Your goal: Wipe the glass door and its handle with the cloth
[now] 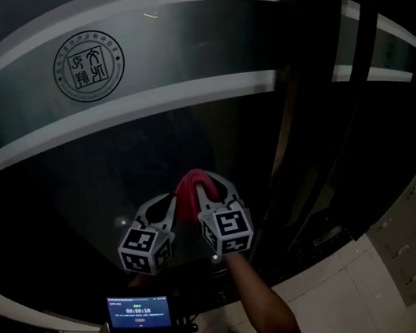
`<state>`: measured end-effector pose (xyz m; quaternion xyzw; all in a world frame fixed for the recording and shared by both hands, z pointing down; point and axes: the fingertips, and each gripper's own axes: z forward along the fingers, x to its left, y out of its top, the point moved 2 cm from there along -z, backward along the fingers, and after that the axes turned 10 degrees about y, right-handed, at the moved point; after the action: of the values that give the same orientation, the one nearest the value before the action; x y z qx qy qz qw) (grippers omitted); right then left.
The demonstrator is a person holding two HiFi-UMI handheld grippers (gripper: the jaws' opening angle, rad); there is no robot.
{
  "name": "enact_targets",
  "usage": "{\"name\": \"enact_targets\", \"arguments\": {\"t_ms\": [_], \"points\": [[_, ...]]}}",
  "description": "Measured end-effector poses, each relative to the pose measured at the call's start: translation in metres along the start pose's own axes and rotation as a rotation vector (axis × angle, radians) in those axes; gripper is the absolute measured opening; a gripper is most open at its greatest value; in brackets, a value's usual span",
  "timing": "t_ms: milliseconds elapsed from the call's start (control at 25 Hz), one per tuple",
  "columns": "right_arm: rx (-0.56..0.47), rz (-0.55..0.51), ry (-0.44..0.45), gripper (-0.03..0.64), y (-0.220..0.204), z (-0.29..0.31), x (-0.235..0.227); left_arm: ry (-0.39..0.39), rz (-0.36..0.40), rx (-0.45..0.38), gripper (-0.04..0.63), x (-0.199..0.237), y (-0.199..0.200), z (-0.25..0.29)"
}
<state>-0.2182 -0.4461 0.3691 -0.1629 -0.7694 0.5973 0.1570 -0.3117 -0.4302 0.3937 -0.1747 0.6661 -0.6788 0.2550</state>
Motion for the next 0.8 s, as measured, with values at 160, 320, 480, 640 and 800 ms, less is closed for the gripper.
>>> {"name": "enact_targets", "arguments": {"t_ms": [160,320,480,640,800], "points": [[0.0,0.016,-0.077,0.028,0.006,-0.033,-0.053,-0.019,0.001,-0.025,0.012,-0.04,0.008,0.021],[0.01,-0.001,-0.06,0.028,0.011,-0.05,-0.068,-0.027,-0.002,-0.026,0.012,-0.073,0.015,0.029],[0.006,-0.014,-0.034,0.028,0.02,-0.067,-0.059,-0.043,-0.003,-0.018,0.012,-0.093,0.018,0.025],[-0.015,-0.024,-0.049,0.028,0.033,-0.091,-0.044,-0.089,0.005,-0.028,0.012,-0.111,0.025,0.011],[-0.026,-0.033,-0.115,0.028,0.048,-0.129,-0.03,-0.145,-0.011,-0.024,0.012,-0.128,0.017,-0.01]]}}
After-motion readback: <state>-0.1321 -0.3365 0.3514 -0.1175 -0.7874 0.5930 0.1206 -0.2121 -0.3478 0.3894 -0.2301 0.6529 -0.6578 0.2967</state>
